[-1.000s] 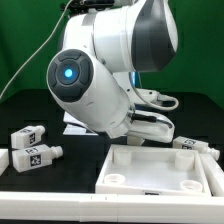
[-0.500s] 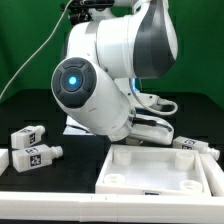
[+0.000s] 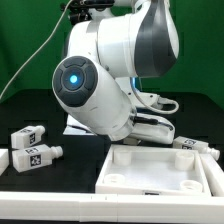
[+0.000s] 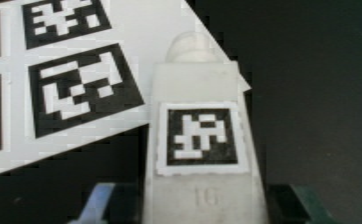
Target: Assemble one leg
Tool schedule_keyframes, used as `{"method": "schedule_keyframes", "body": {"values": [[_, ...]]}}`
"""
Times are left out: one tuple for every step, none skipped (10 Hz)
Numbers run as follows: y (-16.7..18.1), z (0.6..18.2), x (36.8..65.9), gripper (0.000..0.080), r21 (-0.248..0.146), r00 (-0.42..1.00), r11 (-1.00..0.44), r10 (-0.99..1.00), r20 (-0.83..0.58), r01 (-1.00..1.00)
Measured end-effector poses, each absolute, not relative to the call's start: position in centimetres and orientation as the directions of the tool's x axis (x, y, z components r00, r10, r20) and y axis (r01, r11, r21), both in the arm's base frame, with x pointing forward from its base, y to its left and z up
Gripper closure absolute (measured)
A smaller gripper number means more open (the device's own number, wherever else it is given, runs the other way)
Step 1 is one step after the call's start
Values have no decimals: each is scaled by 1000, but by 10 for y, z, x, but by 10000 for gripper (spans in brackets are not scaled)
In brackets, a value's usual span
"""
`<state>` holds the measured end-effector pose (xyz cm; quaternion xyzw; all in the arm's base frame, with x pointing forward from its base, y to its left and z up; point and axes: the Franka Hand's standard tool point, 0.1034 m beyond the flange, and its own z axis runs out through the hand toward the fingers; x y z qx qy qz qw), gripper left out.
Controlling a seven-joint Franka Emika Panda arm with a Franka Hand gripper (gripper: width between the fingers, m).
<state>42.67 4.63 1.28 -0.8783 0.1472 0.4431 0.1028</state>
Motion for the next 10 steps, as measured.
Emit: {"method": "schedule_keyframes", "body": {"values": [[48,21,435,516,-88,595,-942,-129,-793,-322],[51,31,441,516,-97,610,-944,-123,-783,-316],[57,47,450,515,-111,637,-947,-114,-762,-301],[63,58,455,515,-120,649,-950,-101,-754,-288],[64,55,458,515,-123,663,-950,-104,-742,-287],[63,51,467,515,-125,716,-949,-127,-686,-288],[63,53,469,515,-125,765,-950,-147,-627,-285],[63,53,469,515,-124,795,-951,-161,-584,-284],[63,55,474,515,-133,833,-954,-162,-529,-270],[65,62,483,515,-150,855,-957,-143,-498,-248]]}}
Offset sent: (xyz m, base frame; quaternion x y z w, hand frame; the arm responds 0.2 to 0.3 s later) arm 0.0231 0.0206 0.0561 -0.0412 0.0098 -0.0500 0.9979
